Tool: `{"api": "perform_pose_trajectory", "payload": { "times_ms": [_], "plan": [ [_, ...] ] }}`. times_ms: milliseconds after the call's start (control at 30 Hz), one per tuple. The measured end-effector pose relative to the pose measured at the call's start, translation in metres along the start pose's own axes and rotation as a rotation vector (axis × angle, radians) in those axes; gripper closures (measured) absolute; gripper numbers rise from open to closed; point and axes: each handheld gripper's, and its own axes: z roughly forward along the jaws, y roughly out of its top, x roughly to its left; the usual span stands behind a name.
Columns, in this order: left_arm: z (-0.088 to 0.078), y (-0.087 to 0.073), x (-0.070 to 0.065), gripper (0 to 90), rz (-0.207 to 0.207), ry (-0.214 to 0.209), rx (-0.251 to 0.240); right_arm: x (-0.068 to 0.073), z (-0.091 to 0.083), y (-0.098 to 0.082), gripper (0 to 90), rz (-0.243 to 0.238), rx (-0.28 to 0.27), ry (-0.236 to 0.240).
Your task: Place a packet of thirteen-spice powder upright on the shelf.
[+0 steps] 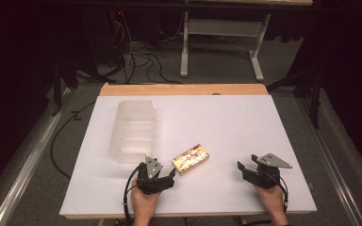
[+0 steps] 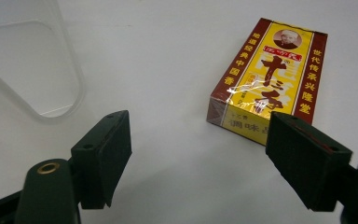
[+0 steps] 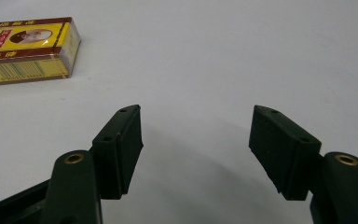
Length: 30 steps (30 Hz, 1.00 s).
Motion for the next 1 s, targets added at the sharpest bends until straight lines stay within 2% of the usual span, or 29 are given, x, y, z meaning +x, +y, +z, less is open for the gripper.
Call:
{"api": "perform_pose_trajectory", "payload": {
  "times_ms": [500,900,1000],
  "plan": [
    [0.0,0.0,-0.0002,22.3,0.005,-0.006,0.003,0.0004,-0.0004,-0.0001,34.2,0.003,-0.001,-0.006],
    [-0.0034,-0.0013,0.0004,22.3,-0.002,-0.012,-0.038,0.0003,0.0019,0.0009,33.4,-0.01,0.024,-0.014],
    [-0.003,-0.0009,-0.0001,22.6,0.006,-0.019,-0.034,0.0005,0.0011,0.0004,33.5,-0.007,0.01,-0.024]
  ]
}}
